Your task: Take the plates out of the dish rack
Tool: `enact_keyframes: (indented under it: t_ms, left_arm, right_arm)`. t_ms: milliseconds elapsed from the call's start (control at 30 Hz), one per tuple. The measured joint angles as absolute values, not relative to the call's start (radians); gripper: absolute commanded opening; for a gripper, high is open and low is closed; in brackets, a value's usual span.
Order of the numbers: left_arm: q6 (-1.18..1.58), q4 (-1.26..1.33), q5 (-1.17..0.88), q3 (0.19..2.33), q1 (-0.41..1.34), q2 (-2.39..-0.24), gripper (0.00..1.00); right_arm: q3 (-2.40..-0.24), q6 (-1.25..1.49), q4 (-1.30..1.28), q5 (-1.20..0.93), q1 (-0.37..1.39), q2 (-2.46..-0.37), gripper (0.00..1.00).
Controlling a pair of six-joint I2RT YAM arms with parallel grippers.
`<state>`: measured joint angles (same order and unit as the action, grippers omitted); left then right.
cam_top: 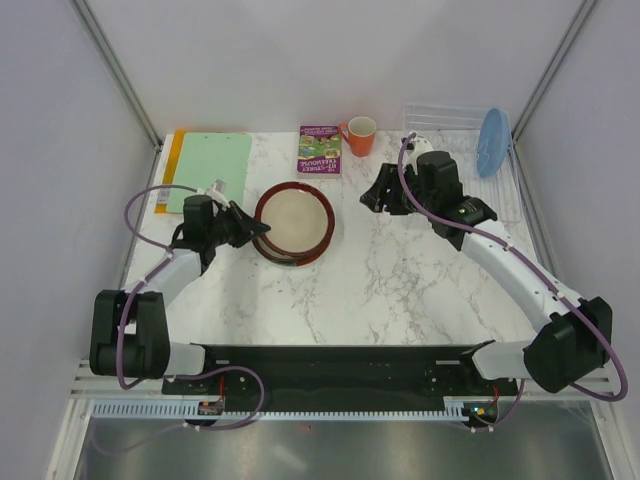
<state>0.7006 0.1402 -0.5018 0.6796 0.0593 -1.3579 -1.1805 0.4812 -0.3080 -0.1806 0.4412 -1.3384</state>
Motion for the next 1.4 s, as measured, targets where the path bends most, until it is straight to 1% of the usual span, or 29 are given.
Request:
enact_keyframes:
  t_ms: [200,467,533,567,700,733,767,800,833,867,900,933,967,1033,1067,1100,1133,1167,1400]
  left_arm:
    - [0.644,0.042,-0.449,0.686,0.064,-1.359,0.02]
    - [0.614,0.003,-0.393,0.693,0.056,-1.371,0.02]
    - [0.614,0.001,-0.393,0.7,0.055,-1.382,0.05]
    - [0.614,-0.003,-0.394,0.706,0.054,-1.389,0.11]
    - [0.614,-0.012,-0.396,0.729,0.052,-1.421,0.14]
    - [0.614,-0.016,-0.397,0.736,0.051,-1.43,0.17]
    - [0.614,-0.021,-0.399,0.748,0.05,-1.442,0.29]
    - [0.614,-0.023,-0.402,0.757,0.049,-1.453,0.37]
    - [0.612,-0.025,-0.403,0.765,0.048,-1.462,0.41]
    - [0.609,-0.03,-0.403,0.773,0.048,-1.469,0.52]
    - [0.603,-0.036,-0.403,0.777,0.049,-1.475,0.59]
    - [0.601,-0.047,-0.408,0.781,0.05,-1.48,0.6]
    - [0.593,-0.063,-0.413,0.785,0.051,-1.485,0.67]
    - [0.583,-0.088,-0.413,0.787,0.052,-1.486,0.68]
    - [0.582,-0.095,-0.42,0.79,0.052,-1.486,0.81]
    - [0.578,-0.104,-0.421,0.796,0.053,-1.485,0.85]
    - [0.574,-0.109,-0.425,0.801,0.055,-1.485,0.85]
    - [0.569,-0.113,-0.429,0.808,0.058,-1.483,1.0]
    - [0.531,-0.207,-0.387,0.828,0.06,-1.43,1.0]
  right_arm:
    - [-1.18,0.446,-0.342,-0.133,0.435,-1.326,0.66]
    - [-1.18,0.409,-0.382,-0.09,0.408,-1.296,0.67]
    - [-1.18,0.398,-0.384,-0.08,0.4,-1.293,0.71]
    - [-1.18,0.395,-0.386,-0.073,0.396,-1.293,0.73]
    - [-1.187,0.363,-0.424,0.009,0.375,-1.287,0.75]
    - [-1.195,0.35,-0.438,0.04,0.371,-1.288,0.75]
    - [-1.213,0.333,-0.458,0.078,0.366,-1.291,0.76]
    - [-1.233,0.317,-0.472,0.112,0.361,-1.293,0.76]
    - [-1.258,0.3,-0.485,0.142,0.355,-1.298,0.78]
    - [-1.283,0.286,-0.49,0.17,0.35,-1.303,0.78]
    - [-1.304,0.274,-0.491,0.193,0.346,-1.309,0.78]
    - [-1.33,0.256,-0.493,0.222,0.34,-1.317,0.79]
    - [-1.352,0.24,-0.493,0.247,0.332,-1.325,0.8]
    - [-1.389,0.21,-0.494,0.294,0.315,-1.346,0.8]
    - [-1.402,0.199,-0.494,0.312,0.305,-1.356,0.81]
    - [-1.42,0.184,-0.496,0.331,0.292,-1.373,0.81]
    - [-1.438,0.17,-0.495,0.349,0.276,-1.392,0.81]
    - [-1.458,0.154,-0.494,0.373,0.255,-1.416,0.82]
    - [-1.55,0.077,-0.466,0.514,0.139,-1.588,0.81]
